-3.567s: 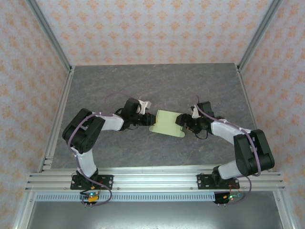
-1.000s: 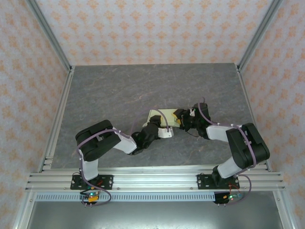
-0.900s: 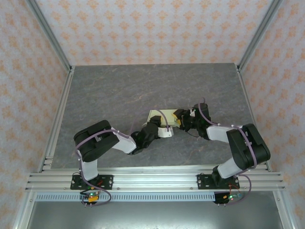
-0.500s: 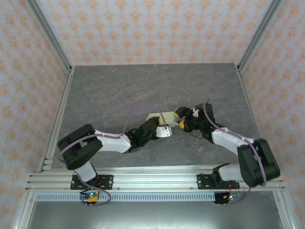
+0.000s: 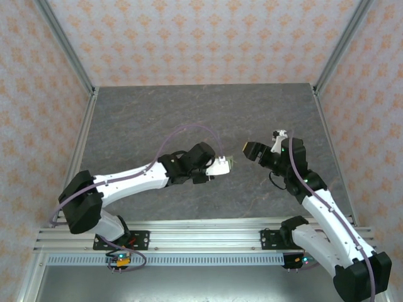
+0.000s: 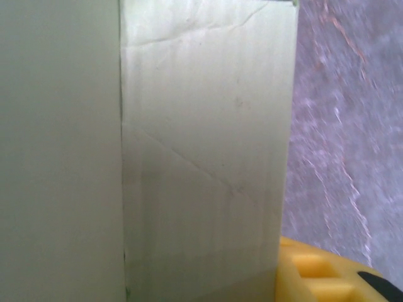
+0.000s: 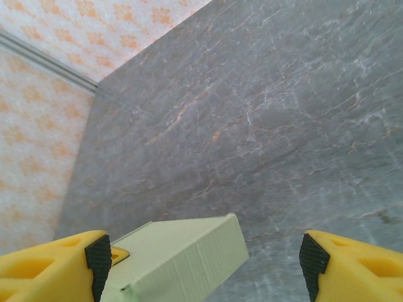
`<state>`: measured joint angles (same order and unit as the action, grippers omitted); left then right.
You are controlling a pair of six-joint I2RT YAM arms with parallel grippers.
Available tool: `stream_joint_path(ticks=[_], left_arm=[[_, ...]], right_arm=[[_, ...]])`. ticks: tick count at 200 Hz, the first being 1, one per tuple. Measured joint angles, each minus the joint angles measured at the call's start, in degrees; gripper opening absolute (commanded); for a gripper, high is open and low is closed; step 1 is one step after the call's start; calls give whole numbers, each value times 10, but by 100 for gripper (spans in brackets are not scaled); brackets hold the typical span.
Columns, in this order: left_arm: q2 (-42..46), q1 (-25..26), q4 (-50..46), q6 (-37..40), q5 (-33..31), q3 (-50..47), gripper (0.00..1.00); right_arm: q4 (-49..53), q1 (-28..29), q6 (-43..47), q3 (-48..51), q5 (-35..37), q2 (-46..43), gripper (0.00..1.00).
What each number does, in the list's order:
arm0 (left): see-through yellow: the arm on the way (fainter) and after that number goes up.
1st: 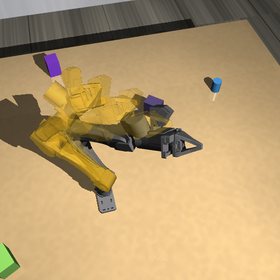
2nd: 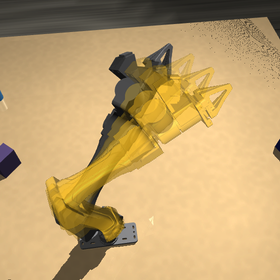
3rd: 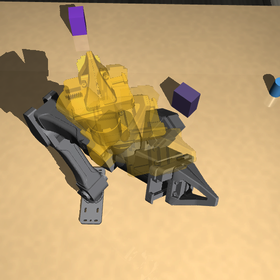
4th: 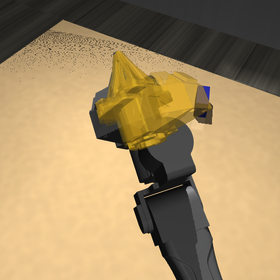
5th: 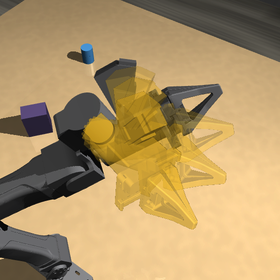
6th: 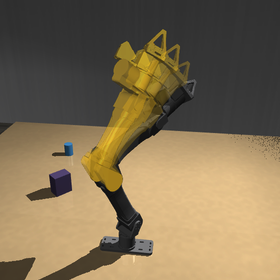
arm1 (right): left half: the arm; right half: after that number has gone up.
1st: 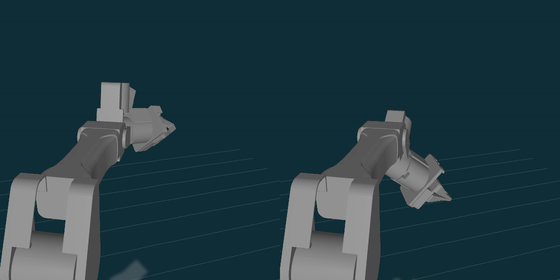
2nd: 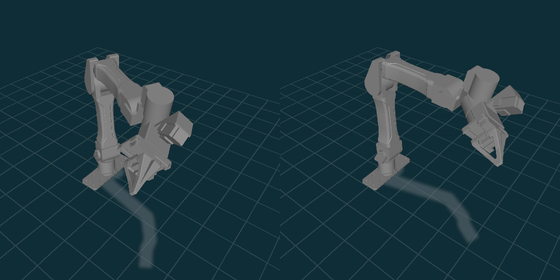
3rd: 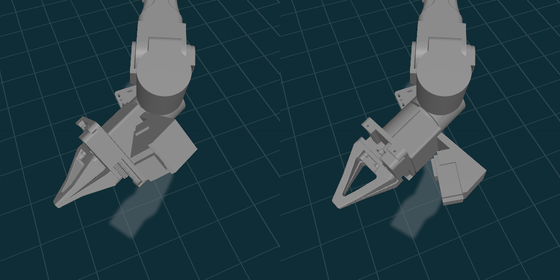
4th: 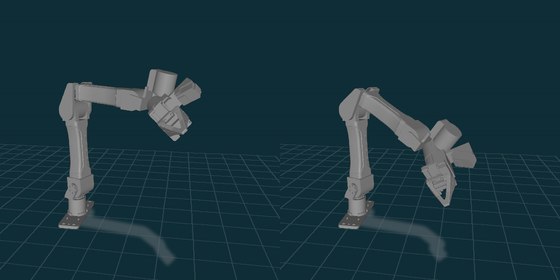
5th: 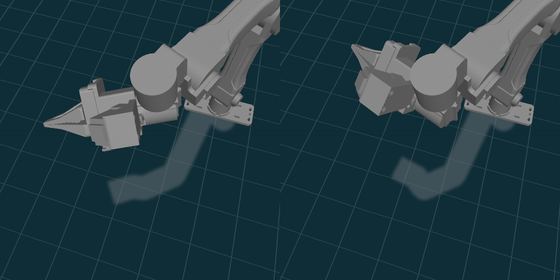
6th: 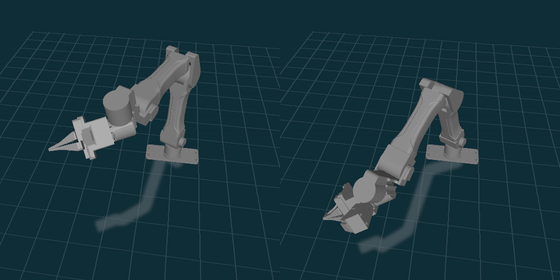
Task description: Fold the paper box
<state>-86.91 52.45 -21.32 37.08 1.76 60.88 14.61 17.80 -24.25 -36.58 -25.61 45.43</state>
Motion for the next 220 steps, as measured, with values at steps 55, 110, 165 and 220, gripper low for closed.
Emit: stream_joint_path(ticks=[55, 110, 165, 220], left_arm=[[-71, -38, -146, 3, 75, 73, 45], [-149, -61, -186, 16, 128, 146, 49], [-158, -75, -185, 31, 177, 153, 60], [-108, -91, -159, 32, 221, 139, 68]], right_arm=[[0, 0, 70, 32, 1, -2, 80], [5, 0, 78, 58, -3, -8, 81], [4, 0, 76, 64, -17, -5, 72], [7, 0, 90, 67, -37, 5, 72]])
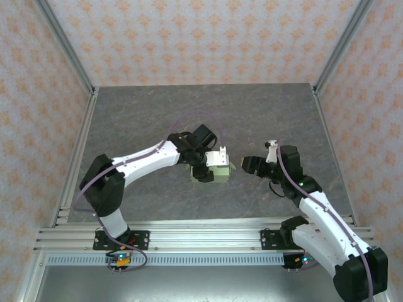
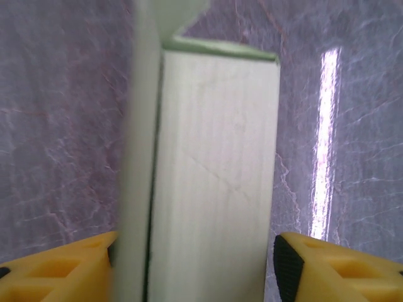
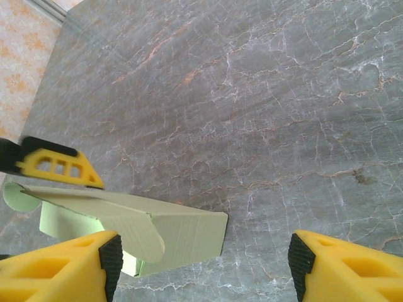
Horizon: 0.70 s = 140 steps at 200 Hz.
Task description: Fold the paper box
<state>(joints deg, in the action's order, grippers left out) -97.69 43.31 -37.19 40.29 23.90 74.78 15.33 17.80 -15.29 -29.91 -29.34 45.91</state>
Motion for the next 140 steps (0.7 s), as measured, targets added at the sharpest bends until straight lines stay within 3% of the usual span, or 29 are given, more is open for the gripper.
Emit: stream_joint_path(ticks=[34, 77, 81, 85, 88, 115, 140], left_arm=[[49, -10, 46, -19, 10, -23, 69], [187, -10, 124, -169, -55, -93, 71], [203, -10, 130, -183, -66, -99, 75], [220, -10, 136, -202, -78, -106, 95], [230, -10, 139, -212, -85, -110, 99], [331, -10, 173, -343, -183, -186, 100], [394, -12, 192, -437, -228, -301, 99]], right_arm=[[5, 1, 13, -4, -12, 31, 70], [18, 17, 52, -43, -28, 62, 68], [19, 18, 55, -46, -31, 62, 68], [18, 20, 59, -48, -33, 62, 68], [18, 22, 62, -50, -34, 62, 68], [18, 41, 73, -58, -34, 64, 66], [18, 70, 77, -58, -13, 67, 68]])
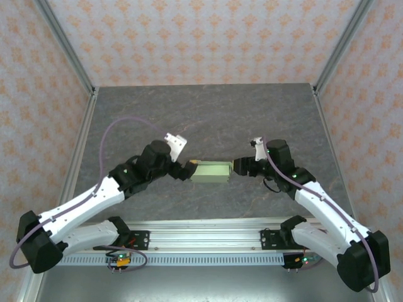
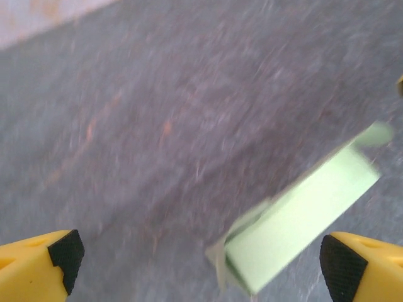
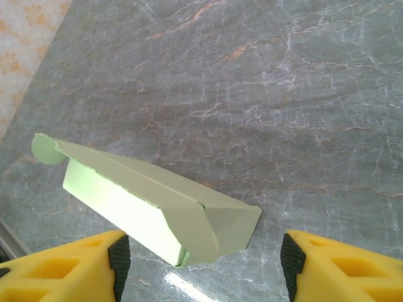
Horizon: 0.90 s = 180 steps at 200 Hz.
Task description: Fold the paper box
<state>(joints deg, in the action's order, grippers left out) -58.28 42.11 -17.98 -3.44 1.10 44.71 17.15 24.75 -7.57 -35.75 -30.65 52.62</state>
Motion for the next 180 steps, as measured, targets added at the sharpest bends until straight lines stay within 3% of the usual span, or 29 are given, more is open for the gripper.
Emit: stream_joint_path(ticks=[27, 67, 120, 139, 180], left_arm=[[23, 0, 1, -47, -24, -58, 95], [30, 0, 55, -74, -24, -63, 75], [-47, 14, 71, -85, -3, -51, 60], [-59, 14, 71, -87, 1, -48, 54], [-91, 14, 71, -94, 6, -25, 42]], right_arm=[[-31, 19, -11, 14, 15, 5, 68], [-61, 63, -31, 24, 46, 31, 62], [-71, 116, -49, 24, 100, 61, 50], [-72, 123, -52, 24, 117, 66, 42], [-72, 129, -63, 20, 138, 81, 36]])
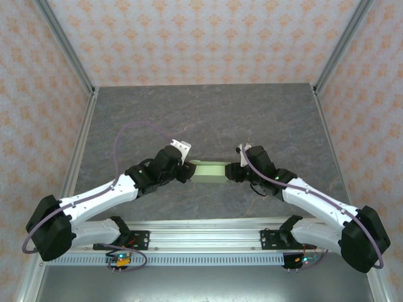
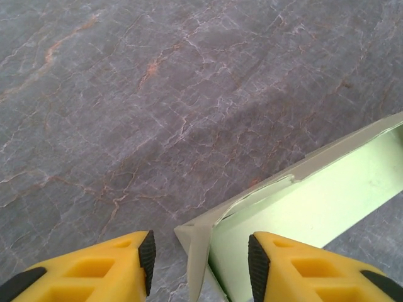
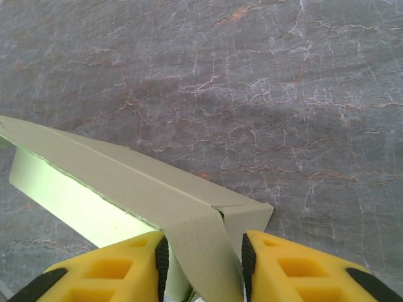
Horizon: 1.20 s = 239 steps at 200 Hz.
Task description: Fold the paper box
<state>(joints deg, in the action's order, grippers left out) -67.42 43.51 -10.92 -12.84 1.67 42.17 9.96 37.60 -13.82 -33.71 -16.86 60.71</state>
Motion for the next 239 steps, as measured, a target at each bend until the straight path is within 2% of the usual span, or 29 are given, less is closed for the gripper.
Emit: stream_joint_path(ticks=[31, 68, 75, 92, 106, 149, 195, 239], left_arm=[[-20, 0, -2, -7, 1, 26, 26], [-46, 0, -5, -9, 9, 50, 26], [-47, 0, -6, -10, 9, 50, 28], [-47, 0, -11, -10, 8, 50, 46], [-47, 0, -24, -12, 6, 51, 53], [-45, 0, -68, -6, -10, 57, 55], [-49, 0, -69, -7, -6, 57, 37], [-72, 0, -69, -9, -5, 58, 21]], right_arm=[[2, 2, -7, -6, 11, 4, 33], [3, 2, -12, -19, 19, 7, 33], [3, 2, -12, -19, 19, 7, 33], [3, 2, -12, -19, 21, 9, 33], [3, 2, -12, -19, 23, 10, 33], [3, 2, -12, -19, 25, 11, 33], [33, 7, -16, -37, 36, 13, 35], [85, 49, -16, -89, 91, 35, 33]])
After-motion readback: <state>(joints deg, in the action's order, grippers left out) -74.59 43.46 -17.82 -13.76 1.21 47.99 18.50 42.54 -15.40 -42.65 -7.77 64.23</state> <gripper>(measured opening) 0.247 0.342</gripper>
